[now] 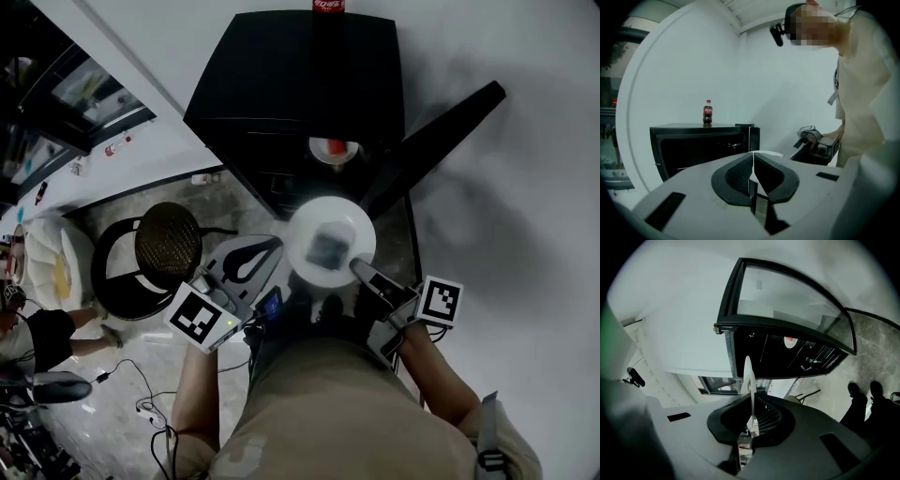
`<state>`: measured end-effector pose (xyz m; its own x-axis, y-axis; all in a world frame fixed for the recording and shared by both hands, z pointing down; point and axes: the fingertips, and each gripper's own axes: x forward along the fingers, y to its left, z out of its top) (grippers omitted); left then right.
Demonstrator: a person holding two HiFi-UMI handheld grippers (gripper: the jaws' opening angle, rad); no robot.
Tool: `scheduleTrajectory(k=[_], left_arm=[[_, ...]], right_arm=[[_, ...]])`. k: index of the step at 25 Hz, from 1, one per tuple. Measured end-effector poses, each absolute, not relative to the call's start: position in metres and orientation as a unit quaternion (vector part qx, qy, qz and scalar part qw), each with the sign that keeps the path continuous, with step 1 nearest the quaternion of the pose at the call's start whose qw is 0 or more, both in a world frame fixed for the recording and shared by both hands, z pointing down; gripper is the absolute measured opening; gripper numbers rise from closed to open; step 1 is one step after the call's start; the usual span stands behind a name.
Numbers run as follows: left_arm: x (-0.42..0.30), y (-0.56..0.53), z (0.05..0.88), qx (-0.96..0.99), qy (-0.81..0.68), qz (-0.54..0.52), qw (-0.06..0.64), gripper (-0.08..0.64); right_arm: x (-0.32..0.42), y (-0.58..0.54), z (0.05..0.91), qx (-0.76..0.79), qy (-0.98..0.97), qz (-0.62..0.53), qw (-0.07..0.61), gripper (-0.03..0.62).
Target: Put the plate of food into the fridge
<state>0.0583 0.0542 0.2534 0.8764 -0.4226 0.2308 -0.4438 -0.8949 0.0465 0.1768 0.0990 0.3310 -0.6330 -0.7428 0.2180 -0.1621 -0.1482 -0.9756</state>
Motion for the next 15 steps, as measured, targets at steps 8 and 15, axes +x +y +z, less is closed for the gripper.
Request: scheduleTrajectory(k=[8, 15], left_arm=[[0.053, 0.062, 0.295, 0.942, -0.275, 0.183, 0.056, 0.017], [0.04, 0.056, 0.314, 0.936, -0.291, 0.184, 0.076, 0.015]], right_arm=[[0.185, 0.117, 0.361, -0.362, 0.602, -0.683, 0.2, 0.026], [0.184, 0.119, 0.37, -0.373, 0.6, -0.681, 0.192, 0.026]])
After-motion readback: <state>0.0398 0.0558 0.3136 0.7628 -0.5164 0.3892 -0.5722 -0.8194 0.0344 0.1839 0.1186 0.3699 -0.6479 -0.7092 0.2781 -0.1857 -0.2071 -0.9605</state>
